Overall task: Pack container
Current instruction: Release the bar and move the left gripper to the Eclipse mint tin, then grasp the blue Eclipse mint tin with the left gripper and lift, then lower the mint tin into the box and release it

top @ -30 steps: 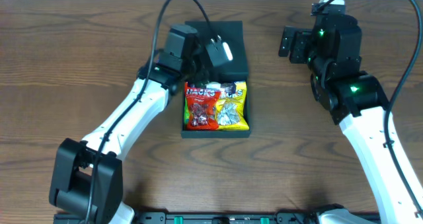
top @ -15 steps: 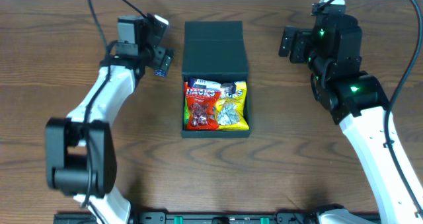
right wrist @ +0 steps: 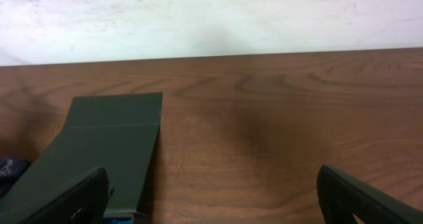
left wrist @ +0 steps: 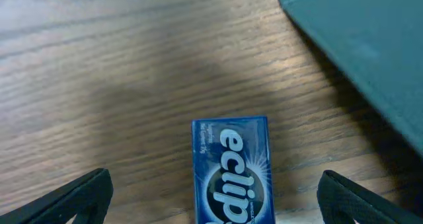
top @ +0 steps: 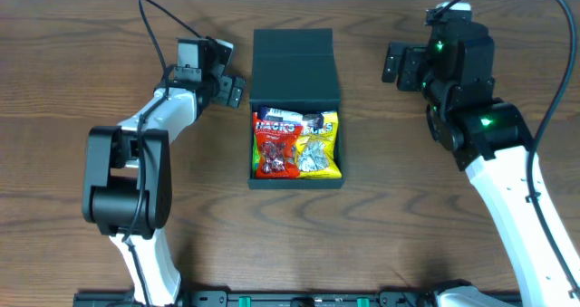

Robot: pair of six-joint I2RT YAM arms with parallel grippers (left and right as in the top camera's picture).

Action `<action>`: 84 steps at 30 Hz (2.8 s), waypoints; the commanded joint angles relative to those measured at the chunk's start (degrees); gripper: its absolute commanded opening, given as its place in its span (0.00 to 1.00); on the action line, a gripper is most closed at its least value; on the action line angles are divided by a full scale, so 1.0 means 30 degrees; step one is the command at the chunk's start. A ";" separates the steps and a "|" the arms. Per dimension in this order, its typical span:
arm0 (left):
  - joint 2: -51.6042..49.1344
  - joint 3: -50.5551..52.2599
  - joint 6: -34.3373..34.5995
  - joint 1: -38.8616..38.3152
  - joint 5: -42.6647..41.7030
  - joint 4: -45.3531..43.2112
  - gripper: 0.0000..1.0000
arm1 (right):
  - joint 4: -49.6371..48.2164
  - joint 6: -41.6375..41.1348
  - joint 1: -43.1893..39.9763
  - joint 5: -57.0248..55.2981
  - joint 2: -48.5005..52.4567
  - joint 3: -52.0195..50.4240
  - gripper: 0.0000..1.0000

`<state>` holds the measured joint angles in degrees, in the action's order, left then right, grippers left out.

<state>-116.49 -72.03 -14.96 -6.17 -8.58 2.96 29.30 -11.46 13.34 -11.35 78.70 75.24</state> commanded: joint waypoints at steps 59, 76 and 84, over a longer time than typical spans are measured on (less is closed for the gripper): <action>0.8043 -0.0364 1.2393 -0.7898 -0.0015 0.9311 0.06 | -0.1341 0.0284 -0.0102 -0.0299 -0.0270 0.0044 0.99; 0.6506 -0.0182 1.4899 -1.1293 0.1581 1.2050 0.06 | 0.1668 0.0291 -0.0102 0.4065 -0.0911 0.0044 0.99; 0.6397 -0.0182 1.4987 -1.1293 0.3075 1.1905 0.95 | 0.1654 0.0291 -0.0102 0.4014 -0.1275 0.0044 0.99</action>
<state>-97.19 -72.03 29.39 -39.94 -1.72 38.68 34.28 -11.44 13.34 0.30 75.55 75.24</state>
